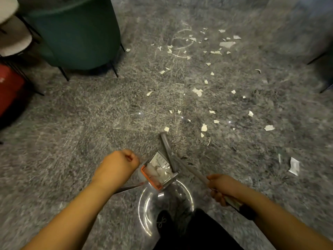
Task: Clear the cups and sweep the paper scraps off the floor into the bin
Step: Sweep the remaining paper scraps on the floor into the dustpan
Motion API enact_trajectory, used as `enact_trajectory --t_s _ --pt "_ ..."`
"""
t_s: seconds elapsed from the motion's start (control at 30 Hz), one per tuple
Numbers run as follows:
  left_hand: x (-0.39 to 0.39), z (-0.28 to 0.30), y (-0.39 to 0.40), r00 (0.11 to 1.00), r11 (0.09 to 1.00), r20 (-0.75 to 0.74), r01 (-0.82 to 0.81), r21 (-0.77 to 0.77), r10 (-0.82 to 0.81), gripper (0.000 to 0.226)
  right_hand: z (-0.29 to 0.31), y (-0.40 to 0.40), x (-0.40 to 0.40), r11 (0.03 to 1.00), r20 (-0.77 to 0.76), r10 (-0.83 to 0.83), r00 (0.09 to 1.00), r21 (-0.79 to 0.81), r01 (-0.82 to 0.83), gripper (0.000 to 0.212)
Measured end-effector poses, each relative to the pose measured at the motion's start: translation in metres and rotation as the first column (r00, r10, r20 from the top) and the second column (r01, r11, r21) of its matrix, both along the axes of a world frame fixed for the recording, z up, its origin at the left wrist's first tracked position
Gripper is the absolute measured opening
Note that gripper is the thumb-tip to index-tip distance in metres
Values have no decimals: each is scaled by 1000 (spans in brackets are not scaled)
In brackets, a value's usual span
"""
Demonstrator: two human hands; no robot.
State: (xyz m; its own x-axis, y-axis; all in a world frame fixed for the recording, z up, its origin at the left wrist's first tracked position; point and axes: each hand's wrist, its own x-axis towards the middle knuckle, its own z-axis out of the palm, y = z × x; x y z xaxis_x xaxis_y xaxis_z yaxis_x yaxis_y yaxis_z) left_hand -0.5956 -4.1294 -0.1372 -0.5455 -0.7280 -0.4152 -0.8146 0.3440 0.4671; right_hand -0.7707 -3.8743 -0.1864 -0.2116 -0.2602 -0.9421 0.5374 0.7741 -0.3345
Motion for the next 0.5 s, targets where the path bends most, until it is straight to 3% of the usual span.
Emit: enact_trajectory --t_s 0.13,0.3,0.43,0.5 --pt "10 9 -41 998 998 39 -51 -49 53 25 3 -35 -22 1000 -45 -25 999 11 25 25" --pt "11 10 -101 991 995 99 -81 -50 86 25 -1 -91 -72 998 -127 59 990 2 -59 21" --pt "-4 0 -139 982 997 177 -61 -46 68 23 -22 -144 -125 983 -192 182 964 65 -172 18" --pt "-14 -4 -154 978 997 199 -61 -46 69 23 -32 -172 -151 945 -234 324 917 116 -305 14"
